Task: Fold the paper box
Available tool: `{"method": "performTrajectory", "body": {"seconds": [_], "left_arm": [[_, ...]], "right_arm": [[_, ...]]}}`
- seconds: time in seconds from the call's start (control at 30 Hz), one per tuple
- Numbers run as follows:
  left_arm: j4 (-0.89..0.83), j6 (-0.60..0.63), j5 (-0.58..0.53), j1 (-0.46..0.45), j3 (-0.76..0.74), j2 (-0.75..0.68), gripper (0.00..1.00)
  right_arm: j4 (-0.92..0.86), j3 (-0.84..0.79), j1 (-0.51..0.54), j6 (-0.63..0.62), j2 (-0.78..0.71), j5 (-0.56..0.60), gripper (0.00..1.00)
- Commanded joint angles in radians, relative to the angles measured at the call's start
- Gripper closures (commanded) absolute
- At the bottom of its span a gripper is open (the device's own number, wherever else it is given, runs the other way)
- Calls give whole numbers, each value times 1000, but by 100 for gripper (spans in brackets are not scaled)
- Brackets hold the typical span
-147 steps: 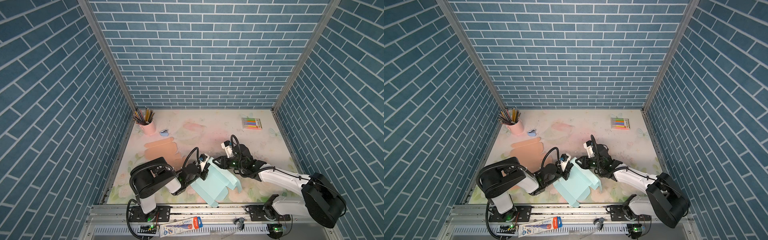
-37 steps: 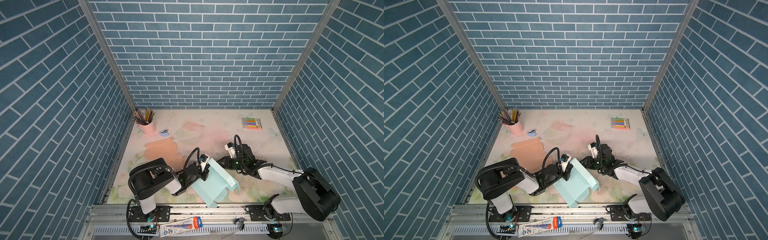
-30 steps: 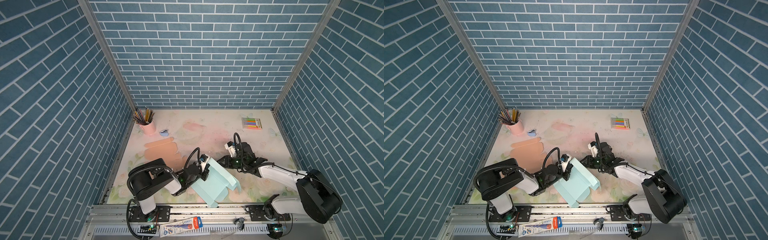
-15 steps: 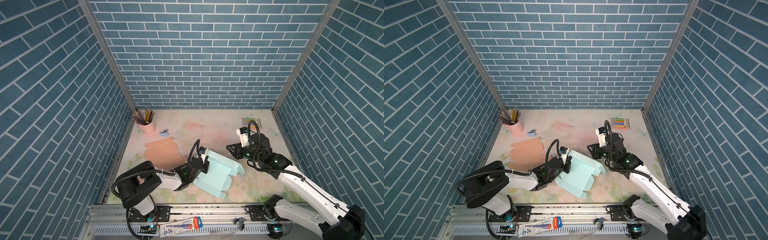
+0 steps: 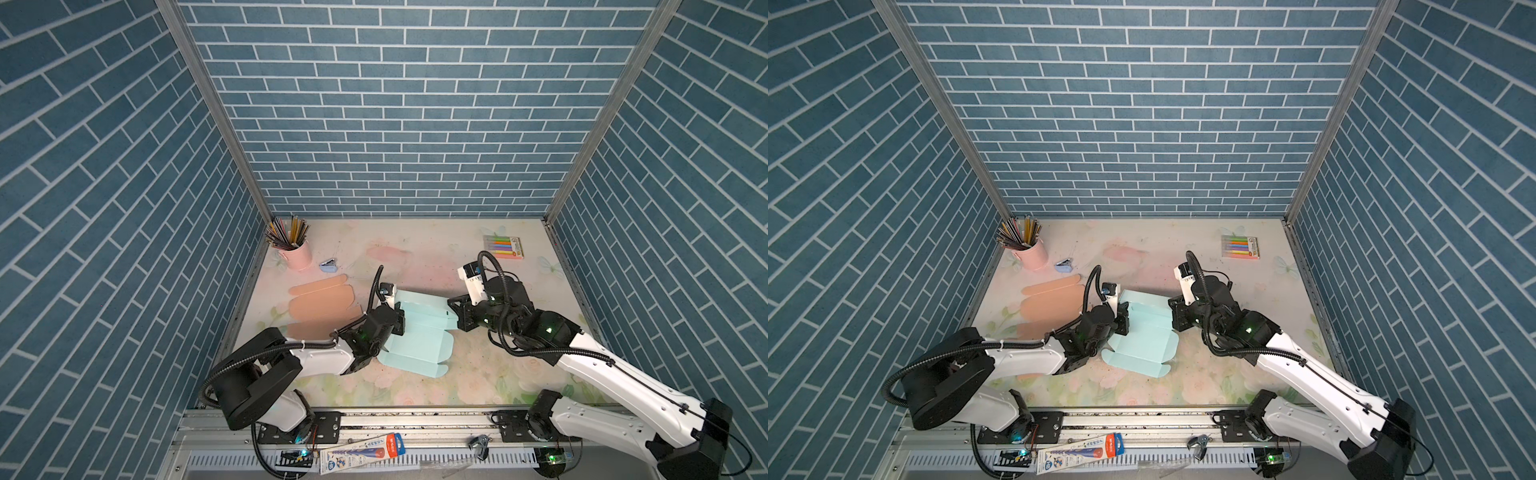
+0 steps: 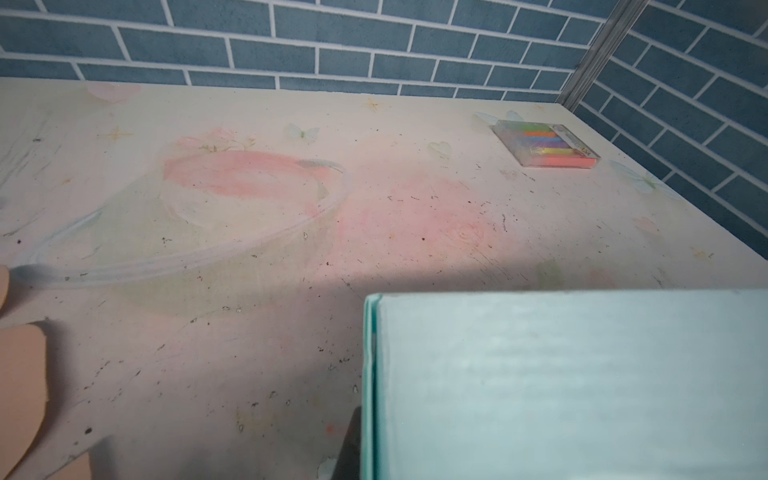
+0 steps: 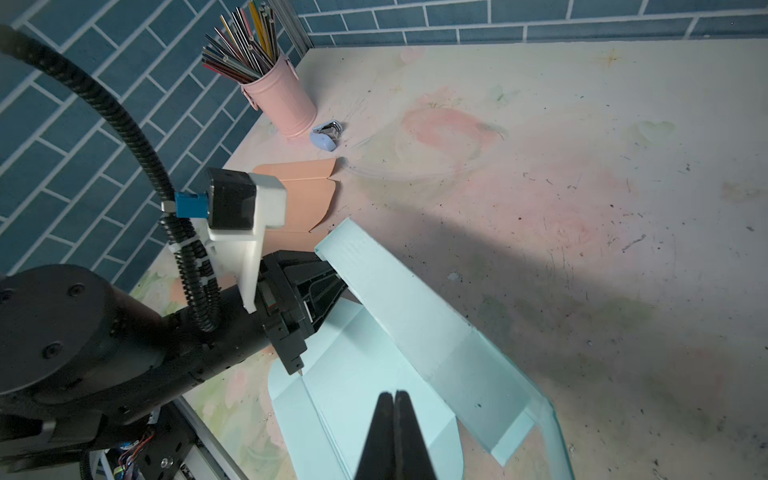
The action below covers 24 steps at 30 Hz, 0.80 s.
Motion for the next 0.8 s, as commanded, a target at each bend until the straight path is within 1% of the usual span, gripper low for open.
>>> {"method": "performTrajectory", "body": {"seconds": [0.0, 0.13, 0.23, 0.4, 0.6, 0.77], "left_arm": [[-23, -36, 1, 10, 20, -23, 99], [-34, -43, -4, 12, 21, -30, 99], [-38, -51, -2, 13, 24, -32, 100], [-38, -54, 9, 13, 24, -39, 99], [-46, -59, 10, 15, 16, -67, 100], [-49, -57, 38, 15, 18, -88, 100]], "right_arm": [[-35, 5, 7, -1, 25, 79, 100], [22, -46, 8, 48, 31, 84, 100], [22, -57, 8, 56, 46, 101, 100], [17, -70, 8, 54, 70, 122, 100], [46, -81, 8, 48, 93, 119, 100], [93, -71, 8, 24, 118, 86, 100]]}}
